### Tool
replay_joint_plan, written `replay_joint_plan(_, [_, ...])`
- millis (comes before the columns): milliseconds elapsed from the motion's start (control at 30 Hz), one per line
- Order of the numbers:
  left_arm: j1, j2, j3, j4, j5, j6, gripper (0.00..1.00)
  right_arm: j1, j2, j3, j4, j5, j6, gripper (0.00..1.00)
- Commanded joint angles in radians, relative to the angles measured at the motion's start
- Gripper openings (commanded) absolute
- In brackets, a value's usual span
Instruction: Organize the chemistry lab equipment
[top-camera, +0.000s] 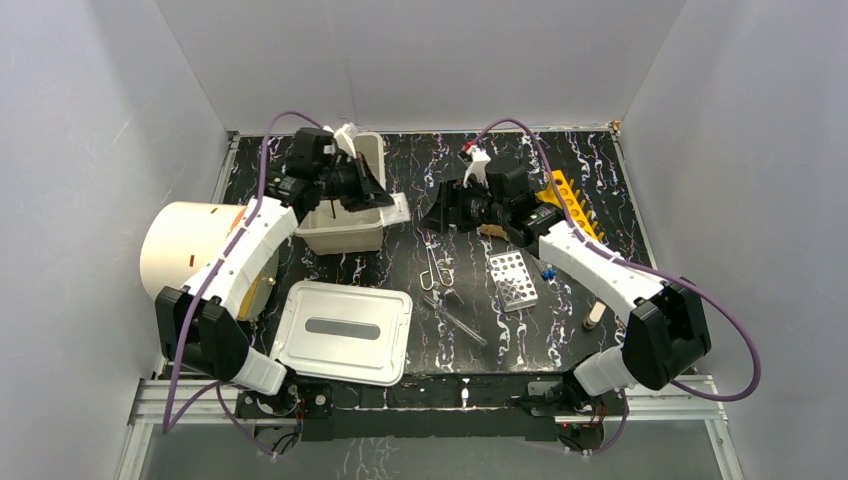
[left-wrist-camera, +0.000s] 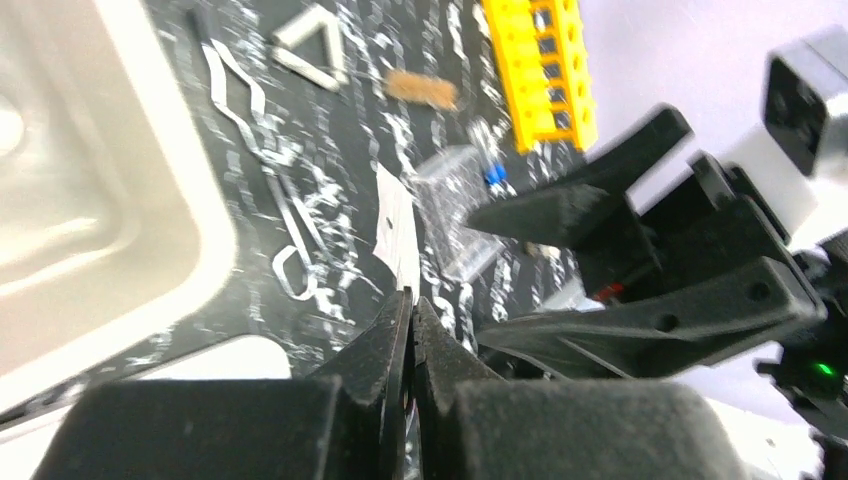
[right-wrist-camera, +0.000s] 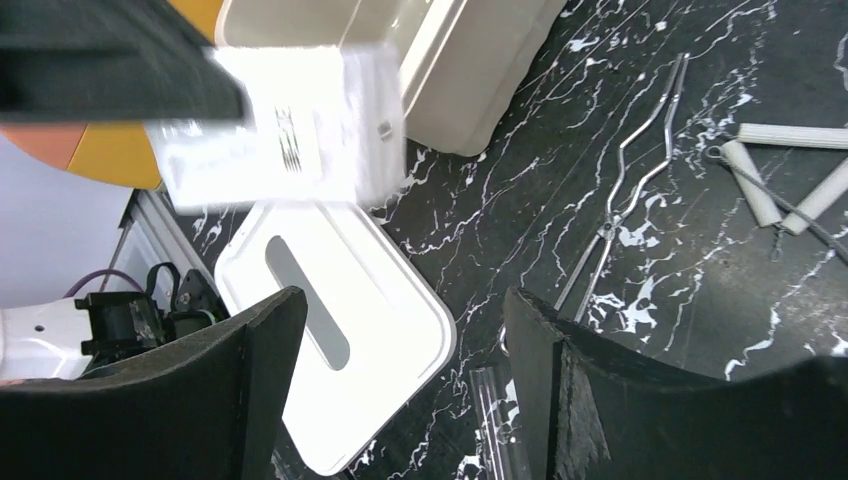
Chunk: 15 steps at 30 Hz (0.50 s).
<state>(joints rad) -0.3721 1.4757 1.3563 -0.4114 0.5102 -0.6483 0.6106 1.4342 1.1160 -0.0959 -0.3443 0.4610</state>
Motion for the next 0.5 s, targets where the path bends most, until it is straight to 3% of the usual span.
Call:
replay_joint_plan(0, [0.088, -0.061, 0.096, -0.207, -0.148, 0.139, 0.00, -0.010, -0.065, 0.034, -0.006, 0.044, -0.034, 0.81])
replay_joint_plan(200, [0.179, -0.022, 0.132, -0.321, -0.188, 0.219, 0.00, -0.011, -0.071, 0.025, -0.028, 0.050, -0.024, 0.81])
replay_joint_plan(467, [0.193, 0.168, 0.149, -0.332, -0.078, 0.300, 0.00, -0.012, -0.090, -0.010, -0.023, 0.058, 0.001, 0.81])
